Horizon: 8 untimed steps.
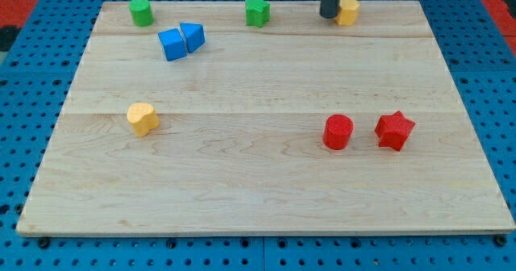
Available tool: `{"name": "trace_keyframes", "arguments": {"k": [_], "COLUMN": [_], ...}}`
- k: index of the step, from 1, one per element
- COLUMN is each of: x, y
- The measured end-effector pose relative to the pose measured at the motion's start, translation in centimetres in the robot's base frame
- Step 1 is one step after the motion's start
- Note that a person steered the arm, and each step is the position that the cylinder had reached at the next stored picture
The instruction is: Slide the hexagon to the top right side of the board
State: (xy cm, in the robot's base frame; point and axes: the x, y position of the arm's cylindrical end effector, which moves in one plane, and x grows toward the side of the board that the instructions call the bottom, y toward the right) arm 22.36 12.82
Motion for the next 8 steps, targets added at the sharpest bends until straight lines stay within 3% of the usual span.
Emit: {"name": "trace_keyframes", "arguments": {"k": [2, 4, 8], "x": [-0.2, -2.7, -3.1], "y": [0.8, -2.1, 1.6]}}
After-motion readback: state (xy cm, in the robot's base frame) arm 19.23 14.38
